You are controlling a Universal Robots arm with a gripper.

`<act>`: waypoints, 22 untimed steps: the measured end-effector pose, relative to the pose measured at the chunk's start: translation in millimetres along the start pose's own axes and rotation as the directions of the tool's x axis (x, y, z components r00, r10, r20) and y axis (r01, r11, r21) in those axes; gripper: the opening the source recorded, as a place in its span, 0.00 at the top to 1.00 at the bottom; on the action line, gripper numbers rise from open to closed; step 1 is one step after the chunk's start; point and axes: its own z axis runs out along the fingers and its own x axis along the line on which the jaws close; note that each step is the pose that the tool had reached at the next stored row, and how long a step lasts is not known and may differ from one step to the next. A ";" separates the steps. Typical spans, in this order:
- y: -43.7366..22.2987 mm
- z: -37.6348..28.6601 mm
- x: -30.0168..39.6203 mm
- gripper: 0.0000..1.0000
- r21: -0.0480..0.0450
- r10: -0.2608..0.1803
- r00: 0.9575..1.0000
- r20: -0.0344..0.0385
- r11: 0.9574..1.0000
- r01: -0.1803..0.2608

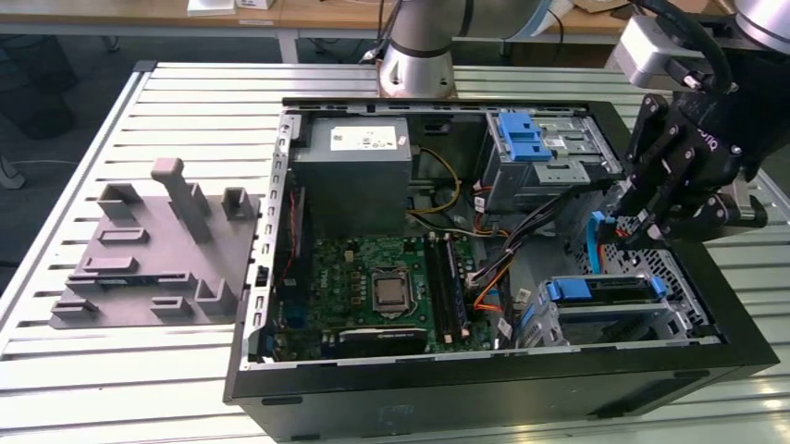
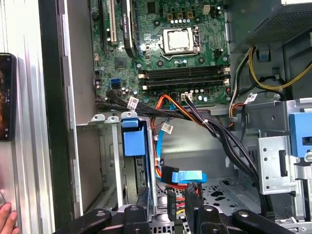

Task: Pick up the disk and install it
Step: 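Insert the first disk wire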

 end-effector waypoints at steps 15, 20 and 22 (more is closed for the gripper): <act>-0.6 5.9 -0.2 0.58 0.005 0.000 1.000 0.000 1.000 0.000; -0.9 7.2 -0.5 0.66 0.005 0.000 1.000 0.001 1.000 0.000; -1.0 7.7 -0.9 0.66 0.005 0.000 1.000 0.001 1.000 0.000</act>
